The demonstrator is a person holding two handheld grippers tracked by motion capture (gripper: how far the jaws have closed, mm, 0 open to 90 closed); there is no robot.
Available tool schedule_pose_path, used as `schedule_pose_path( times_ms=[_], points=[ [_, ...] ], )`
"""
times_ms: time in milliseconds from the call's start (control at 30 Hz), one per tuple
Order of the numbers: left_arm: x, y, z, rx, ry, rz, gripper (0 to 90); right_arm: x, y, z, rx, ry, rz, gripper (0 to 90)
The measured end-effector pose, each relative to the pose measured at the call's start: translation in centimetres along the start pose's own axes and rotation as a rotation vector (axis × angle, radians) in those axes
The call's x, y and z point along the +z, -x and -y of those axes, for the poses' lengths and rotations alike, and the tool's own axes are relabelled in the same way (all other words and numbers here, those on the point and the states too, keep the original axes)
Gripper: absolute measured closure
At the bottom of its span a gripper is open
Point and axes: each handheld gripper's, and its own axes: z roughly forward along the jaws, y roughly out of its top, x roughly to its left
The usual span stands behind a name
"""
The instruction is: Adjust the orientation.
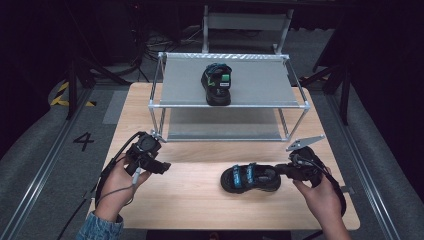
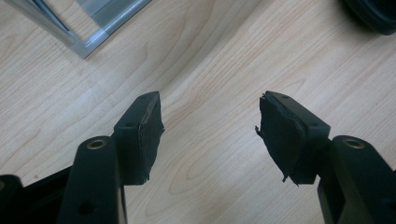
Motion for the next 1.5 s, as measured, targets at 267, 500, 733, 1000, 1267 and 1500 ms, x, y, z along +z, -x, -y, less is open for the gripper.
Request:
schedule_pose_path(
  times_ms=[267,500,733,1000,1267,1500],
  points=[
    [0.8,0.7,-1.3,0.034,-0.01,0.019,39.3,-1.4,-3.3,-0.2,-0.063,-0.049,-0.051,86.3],
    [1.4,1.3,-2.3,0.071,-0.025,0.032,39.4,-1.3,-6.2,-0.1,-0.115,-0.093,-0.094,86.2],
    [1.9,1.5,-2.9,0.084,-0.036,0.046,39.4,0.2,-8.5,-0.3,-0.174,-0.129,-0.171,85.9],
    [1.9,1.5,-2.7,0.075,-0.038,0.048,39.4,1.4,-9.5,-0.4,-0.197,-0.149,-0.208,84.4],
    [1.7,0.9,-2.2,0.061,-0.035,0.041,39.4,0.6,-8.9,-0.5,-0.19,-0.113,-0.206,69.1],
    [1.4,0.9,-1.8,0.049,-0.028,0.046,39.2,0.9,-7.1,-0.6,-0.151,-0.04,-0.15,52.3]
  ],
)
